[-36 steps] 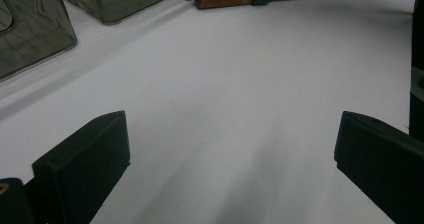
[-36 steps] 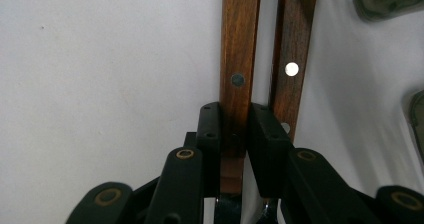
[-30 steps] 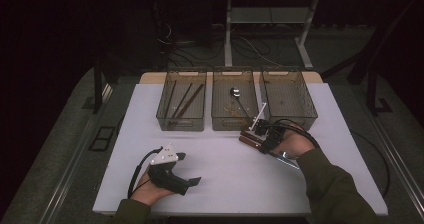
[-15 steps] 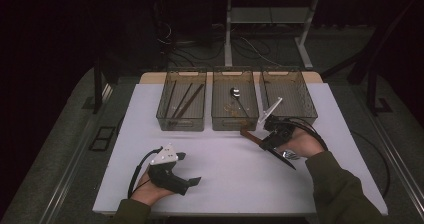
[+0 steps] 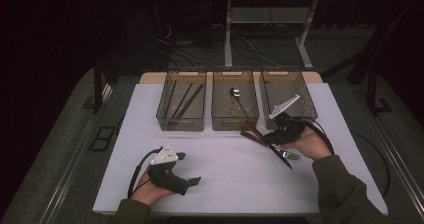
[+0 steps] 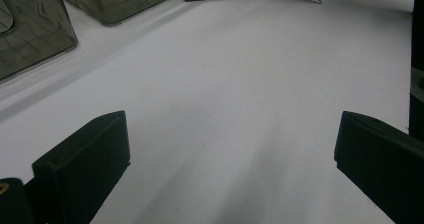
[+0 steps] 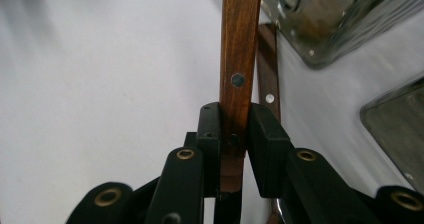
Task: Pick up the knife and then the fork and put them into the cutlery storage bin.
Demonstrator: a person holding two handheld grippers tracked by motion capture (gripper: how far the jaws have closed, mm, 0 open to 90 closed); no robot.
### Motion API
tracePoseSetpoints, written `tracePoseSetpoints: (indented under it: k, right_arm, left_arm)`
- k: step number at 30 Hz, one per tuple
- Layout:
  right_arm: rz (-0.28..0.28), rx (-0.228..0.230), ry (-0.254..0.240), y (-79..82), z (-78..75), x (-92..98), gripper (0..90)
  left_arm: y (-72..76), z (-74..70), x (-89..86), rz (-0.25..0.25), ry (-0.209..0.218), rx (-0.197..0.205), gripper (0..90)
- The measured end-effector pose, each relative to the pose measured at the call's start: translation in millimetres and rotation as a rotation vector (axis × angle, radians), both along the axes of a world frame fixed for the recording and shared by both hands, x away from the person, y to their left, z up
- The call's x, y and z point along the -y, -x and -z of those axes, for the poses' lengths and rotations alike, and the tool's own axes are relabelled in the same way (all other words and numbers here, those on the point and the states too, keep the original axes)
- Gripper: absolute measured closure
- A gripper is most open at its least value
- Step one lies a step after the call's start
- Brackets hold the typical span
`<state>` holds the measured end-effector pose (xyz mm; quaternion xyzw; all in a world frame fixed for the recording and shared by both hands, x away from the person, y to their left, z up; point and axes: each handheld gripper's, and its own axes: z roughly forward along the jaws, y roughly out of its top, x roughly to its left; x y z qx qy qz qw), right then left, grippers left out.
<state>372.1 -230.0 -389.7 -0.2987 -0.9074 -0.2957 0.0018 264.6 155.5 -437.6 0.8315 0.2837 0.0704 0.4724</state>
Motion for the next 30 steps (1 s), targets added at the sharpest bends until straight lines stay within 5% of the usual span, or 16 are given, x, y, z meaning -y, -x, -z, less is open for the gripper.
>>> tracePoseSetpoints:
  k: [21, 30]
  right_arm:
    - [0.159, 0.154, -0.319, 5.6, -12.4, 34.7, 76.6]
    - [0.211, 0.284, -0.404, 11.8, -24.1, 45.3, 76.6]
  left_arm:
    - [1.5, -1.9, -0.4, 0.002, 0.009, 0.01, 0.2]
    - [0.8, -2.4, -1.2, 0.008, 0.007, 0.015, 0.2]
